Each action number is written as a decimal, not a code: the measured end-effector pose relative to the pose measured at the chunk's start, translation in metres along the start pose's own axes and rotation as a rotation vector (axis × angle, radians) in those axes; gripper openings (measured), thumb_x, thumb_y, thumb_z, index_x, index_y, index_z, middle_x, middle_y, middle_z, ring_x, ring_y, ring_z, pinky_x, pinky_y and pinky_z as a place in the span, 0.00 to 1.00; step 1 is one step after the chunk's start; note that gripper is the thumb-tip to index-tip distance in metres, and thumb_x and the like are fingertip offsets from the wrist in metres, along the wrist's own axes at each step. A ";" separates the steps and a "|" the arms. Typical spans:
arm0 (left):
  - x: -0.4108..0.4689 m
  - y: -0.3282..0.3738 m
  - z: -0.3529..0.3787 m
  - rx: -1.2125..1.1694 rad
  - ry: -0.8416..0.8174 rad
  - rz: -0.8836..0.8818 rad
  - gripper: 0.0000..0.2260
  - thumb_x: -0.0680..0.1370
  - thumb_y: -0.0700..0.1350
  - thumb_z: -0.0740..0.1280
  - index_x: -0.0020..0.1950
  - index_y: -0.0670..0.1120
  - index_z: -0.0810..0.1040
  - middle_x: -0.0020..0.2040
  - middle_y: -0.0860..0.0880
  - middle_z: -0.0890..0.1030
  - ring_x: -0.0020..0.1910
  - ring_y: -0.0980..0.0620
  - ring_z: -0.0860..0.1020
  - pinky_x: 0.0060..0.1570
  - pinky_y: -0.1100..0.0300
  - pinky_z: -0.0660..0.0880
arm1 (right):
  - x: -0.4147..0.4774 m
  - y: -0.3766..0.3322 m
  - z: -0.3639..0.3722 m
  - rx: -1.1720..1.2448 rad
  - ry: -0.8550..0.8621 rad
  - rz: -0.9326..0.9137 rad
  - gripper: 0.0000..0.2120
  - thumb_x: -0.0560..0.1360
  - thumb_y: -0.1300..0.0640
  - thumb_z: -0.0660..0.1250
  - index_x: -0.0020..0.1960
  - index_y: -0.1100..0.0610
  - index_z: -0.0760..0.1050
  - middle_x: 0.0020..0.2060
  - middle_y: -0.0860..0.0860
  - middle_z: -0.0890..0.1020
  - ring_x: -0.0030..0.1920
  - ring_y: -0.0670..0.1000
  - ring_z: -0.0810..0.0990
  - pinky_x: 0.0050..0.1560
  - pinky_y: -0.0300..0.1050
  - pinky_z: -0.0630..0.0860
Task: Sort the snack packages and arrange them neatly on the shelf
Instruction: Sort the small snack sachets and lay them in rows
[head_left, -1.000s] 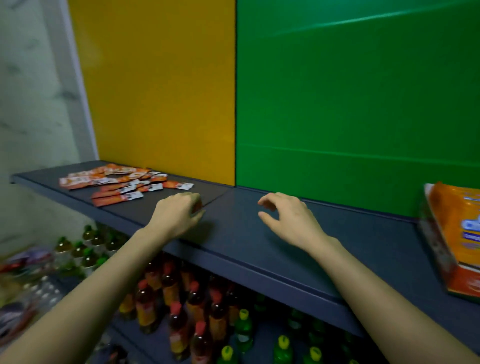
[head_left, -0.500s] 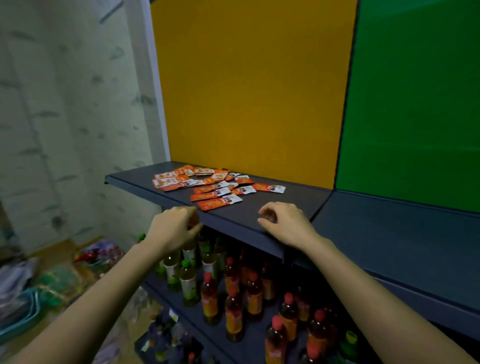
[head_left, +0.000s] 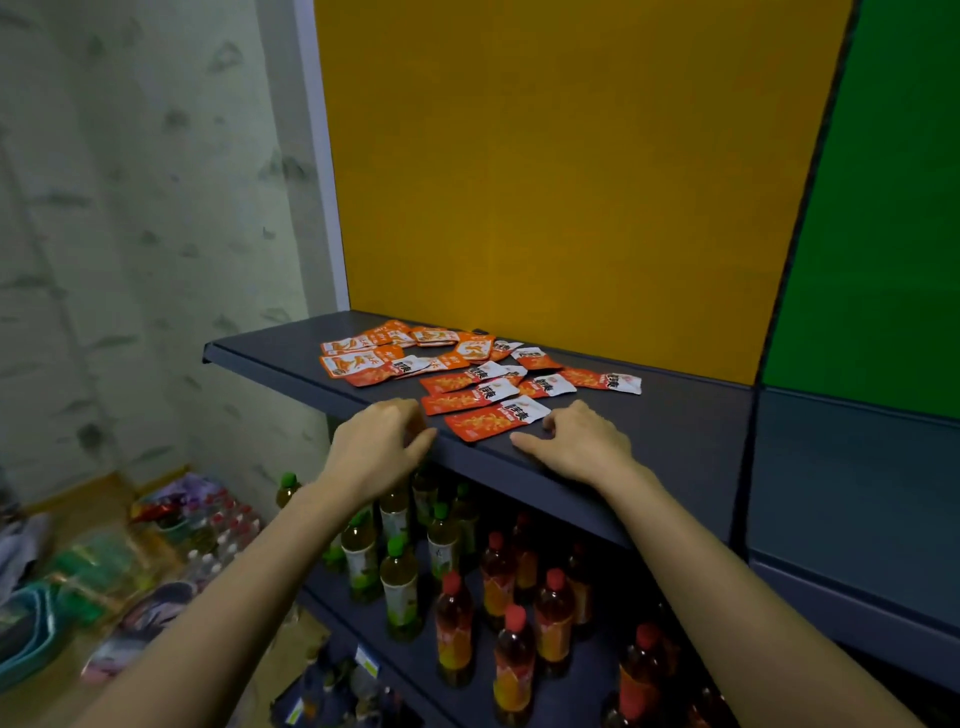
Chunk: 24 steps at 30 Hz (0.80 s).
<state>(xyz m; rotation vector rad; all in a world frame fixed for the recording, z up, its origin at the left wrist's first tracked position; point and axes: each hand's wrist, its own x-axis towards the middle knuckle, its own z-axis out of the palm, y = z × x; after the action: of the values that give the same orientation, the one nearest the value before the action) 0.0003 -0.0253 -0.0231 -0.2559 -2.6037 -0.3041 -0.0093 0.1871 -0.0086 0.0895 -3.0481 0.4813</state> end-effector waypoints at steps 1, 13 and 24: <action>0.012 -0.004 0.004 -0.009 0.009 0.008 0.11 0.79 0.53 0.60 0.50 0.46 0.75 0.51 0.49 0.79 0.51 0.48 0.77 0.46 0.54 0.74 | 0.005 -0.003 0.003 -0.015 0.014 0.015 0.32 0.74 0.33 0.56 0.66 0.57 0.72 0.67 0.55 0.68 0.65 0.57 0.71 0.58 0.51 0.71; 0.122 -0.040 0.058 -0.061 -0.305 0.050 0.32 0.70 0.70 0.60 0.61 0.46 0.71 0.62 0.44 0.74 0.59 0.45 0.72 0.56 0.50 0.72 | 0.046 -0.038 0.027 -0.124 0.165 0.196 0.41 0.69 0.26 0.54 0.64 0.58 0.71 0.64 0.56 0.69 0.63 0.56 0.69 0.54 0.50 0.71; 0.156 -0.038 0.084 -0.170 -0.379 0.138 0.33 0.66 0.70 0.64 0.58 0.46 0.71 0.59 0.47 0.73 0.59 0.48 0.68 0.57 0.55 0.67 | 0.053 -0.043 0.032 -0.126 0.217 0.263 0.40 0.68 0.26 0.54 0.67 0.55 0.68 0.63 0.51 0.68 0.64 0.53 0.68 0.53 0.48 0.71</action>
<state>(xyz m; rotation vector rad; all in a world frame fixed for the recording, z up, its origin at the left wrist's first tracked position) -0.1808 -0.0207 -0.0224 -0.6012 -2.9134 -0.4670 -0.0602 0.1336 -0.0221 -0.3490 -2.8763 0.2873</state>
